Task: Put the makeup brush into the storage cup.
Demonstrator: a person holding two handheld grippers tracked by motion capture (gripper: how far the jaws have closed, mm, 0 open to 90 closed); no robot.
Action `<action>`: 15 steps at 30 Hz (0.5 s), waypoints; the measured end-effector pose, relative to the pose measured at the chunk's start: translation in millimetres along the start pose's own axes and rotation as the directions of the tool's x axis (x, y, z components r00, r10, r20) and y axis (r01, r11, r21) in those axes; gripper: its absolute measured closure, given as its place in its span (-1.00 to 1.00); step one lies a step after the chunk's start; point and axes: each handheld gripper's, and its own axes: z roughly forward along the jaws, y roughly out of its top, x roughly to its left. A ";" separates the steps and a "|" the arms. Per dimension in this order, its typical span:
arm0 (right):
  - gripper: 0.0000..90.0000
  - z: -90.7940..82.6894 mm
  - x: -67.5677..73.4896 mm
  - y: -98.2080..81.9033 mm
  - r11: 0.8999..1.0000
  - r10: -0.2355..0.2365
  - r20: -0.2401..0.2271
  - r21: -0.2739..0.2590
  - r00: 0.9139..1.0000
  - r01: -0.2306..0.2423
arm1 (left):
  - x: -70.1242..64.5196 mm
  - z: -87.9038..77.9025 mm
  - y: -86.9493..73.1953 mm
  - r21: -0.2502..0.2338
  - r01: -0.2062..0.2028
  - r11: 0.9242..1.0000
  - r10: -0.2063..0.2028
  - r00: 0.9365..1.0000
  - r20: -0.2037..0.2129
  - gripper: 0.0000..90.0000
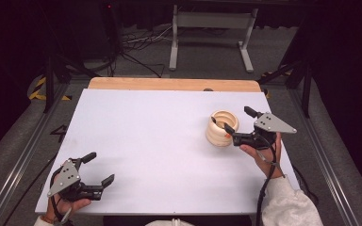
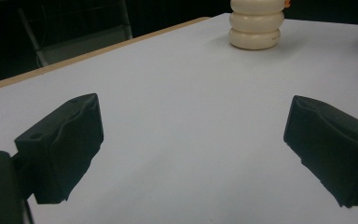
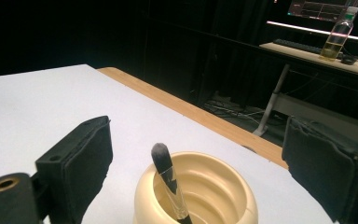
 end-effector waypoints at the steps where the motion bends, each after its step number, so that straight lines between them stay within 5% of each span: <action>1: -0.79 -0.5 0.5 -0.2 1.000 -0.003 0.000 0.002 1.000 0.003 | 0.0 0.0 0.0 0.000 0.000 1.000 0.000 1.000 0.000 -0.88; 15: -0.79 -7.3 4.5 -4.2 0.999 -0.030 -0.004 0.015 1.000 0.030 | -0.5 0.3 0.0 0.002 -0.002 1.000 0.002 1.000 0.002 -0.88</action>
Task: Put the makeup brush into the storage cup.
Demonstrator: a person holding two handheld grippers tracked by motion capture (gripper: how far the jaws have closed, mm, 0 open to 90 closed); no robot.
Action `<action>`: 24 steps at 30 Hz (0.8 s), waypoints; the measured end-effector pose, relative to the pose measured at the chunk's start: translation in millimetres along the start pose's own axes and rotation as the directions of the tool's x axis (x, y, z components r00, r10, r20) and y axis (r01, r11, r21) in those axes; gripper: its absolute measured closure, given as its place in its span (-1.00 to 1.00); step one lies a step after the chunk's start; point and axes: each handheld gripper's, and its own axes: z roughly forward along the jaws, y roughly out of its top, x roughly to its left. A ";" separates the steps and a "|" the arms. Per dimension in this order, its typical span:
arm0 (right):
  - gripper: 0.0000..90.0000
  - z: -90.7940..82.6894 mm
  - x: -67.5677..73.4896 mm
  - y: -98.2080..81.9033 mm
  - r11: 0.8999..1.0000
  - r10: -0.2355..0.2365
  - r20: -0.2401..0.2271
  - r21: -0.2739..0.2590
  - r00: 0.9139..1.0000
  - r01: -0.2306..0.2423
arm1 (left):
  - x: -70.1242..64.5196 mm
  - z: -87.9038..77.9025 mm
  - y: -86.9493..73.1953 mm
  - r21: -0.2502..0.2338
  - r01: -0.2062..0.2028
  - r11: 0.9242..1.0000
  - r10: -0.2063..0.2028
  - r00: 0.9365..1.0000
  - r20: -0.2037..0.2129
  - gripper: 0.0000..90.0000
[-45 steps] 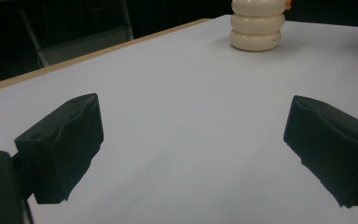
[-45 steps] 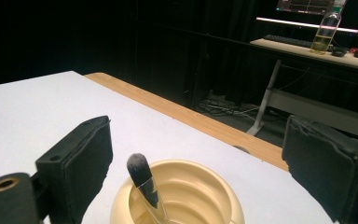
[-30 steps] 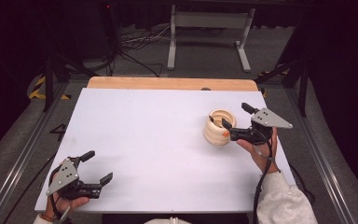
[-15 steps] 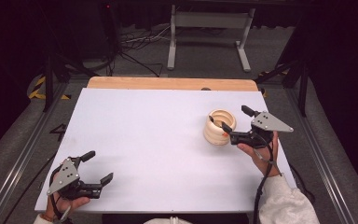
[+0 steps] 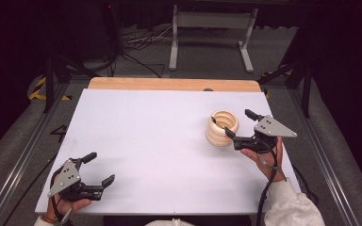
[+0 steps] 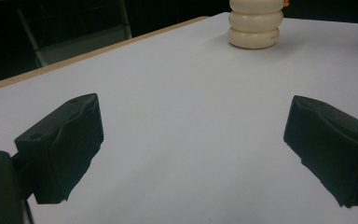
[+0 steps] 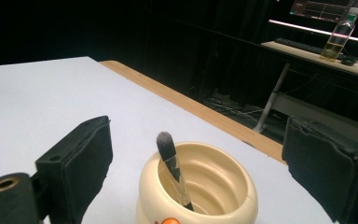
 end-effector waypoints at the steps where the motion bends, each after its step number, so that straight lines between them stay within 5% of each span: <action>1: -0.79 0.0 0.0 0.0 1.000 0.000 0.000 0.000 1.000 0.000 | 0.0 0.0 0.0 0.000 0.000 1.000 0.000 1.000 0.000 -0.88; 24: -0.79 -8.6 10.2 -10.3 0.998 -0.048 -0.016 0.028 0.999 0.049 | -0.2 0.4 -0.1 0.006 -0.005 1.000 0.005 1.000 0.006 -0.88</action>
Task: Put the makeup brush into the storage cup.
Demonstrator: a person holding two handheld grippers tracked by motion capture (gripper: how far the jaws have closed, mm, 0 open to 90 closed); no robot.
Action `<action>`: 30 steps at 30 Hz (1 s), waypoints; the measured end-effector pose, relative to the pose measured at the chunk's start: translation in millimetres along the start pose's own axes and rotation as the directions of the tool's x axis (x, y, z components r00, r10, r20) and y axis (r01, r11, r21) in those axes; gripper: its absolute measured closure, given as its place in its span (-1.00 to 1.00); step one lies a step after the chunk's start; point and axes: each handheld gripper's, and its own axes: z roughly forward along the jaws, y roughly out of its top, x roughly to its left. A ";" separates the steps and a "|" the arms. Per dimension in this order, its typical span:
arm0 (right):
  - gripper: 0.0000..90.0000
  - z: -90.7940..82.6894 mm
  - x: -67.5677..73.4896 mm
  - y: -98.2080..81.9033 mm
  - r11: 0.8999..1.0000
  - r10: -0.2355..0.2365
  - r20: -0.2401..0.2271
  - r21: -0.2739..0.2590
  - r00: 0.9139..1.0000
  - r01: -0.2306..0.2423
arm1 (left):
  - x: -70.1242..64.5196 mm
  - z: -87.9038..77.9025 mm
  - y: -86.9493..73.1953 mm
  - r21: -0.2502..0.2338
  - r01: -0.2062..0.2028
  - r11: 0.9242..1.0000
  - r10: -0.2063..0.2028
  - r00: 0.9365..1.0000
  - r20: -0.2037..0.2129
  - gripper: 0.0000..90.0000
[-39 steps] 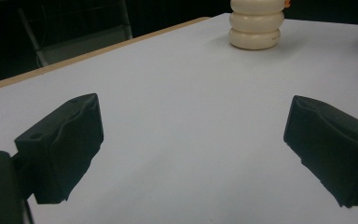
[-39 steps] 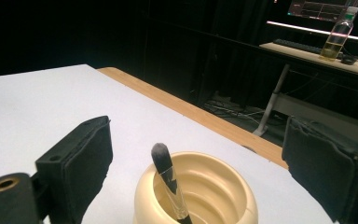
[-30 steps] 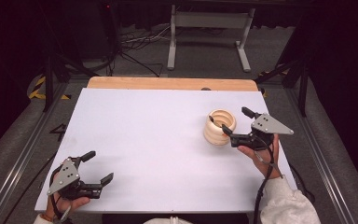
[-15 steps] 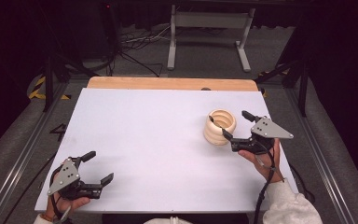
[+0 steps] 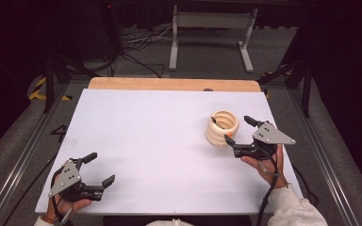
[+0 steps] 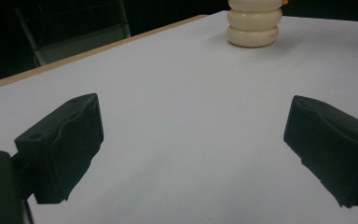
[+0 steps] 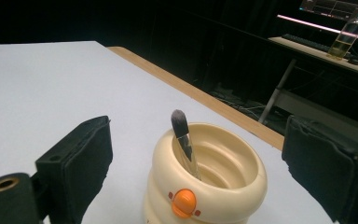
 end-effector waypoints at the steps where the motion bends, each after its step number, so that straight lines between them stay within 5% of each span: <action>1: -0.79 -0.6 0.4 -0.3 1.000 -0.001 0.000 -0.003 1.000 0.001 | -0.1 0.1 -0.1 -0.002 0.000 1.000 0.000 1.000 0.000 -0.88; 30: -0.79 -17.6 13.7 -20.2 0.999 -0.034 -0.031 0.031 0.999 0.035 | -1.4 -0.3 0.7 0.001 -0.008 1.000 0.008 1.000 0.004 -0.88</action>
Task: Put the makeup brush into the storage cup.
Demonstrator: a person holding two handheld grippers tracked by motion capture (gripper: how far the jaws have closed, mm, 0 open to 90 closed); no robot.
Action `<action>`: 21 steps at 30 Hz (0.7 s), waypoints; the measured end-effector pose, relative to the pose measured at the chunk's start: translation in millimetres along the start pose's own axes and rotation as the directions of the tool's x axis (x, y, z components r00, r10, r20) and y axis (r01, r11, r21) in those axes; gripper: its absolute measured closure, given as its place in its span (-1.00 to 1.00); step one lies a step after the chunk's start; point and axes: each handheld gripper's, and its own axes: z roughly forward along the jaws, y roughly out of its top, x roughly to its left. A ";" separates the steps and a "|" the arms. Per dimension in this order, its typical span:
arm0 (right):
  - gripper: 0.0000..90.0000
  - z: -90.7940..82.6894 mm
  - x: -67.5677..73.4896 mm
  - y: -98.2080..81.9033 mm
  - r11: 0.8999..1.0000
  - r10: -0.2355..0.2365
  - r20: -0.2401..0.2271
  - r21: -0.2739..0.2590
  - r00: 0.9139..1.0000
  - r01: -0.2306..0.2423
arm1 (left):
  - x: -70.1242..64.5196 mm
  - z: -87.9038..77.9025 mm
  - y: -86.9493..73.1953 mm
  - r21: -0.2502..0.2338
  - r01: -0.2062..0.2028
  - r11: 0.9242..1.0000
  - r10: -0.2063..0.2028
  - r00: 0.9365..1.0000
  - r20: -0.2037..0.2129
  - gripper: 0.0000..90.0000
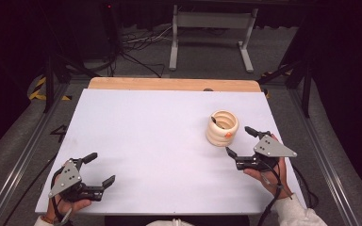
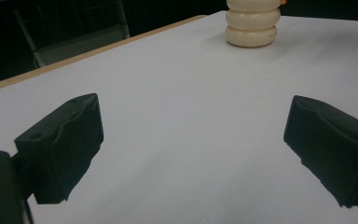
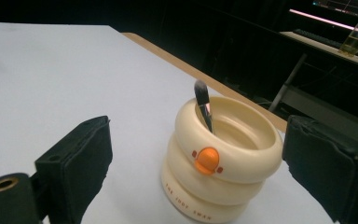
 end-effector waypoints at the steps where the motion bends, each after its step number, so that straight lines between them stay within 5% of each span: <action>1: -0.79 -0.6 0.1 -1.6 1.000 -0.003 0.001 0.006 1.000 0.003 | -0.1 -0.1 0.1 0.001 -0.002 1.000 0.002 1.000 0.000 -0.88; 21: -0.81 -16.3 2.2 -29.3 0.998 -0.005 0.012 0.055 1.000 0.004 | 0.0 1.8 0.1 0.002 0.001 1.000 -0.001 1.000 0.007 -0.88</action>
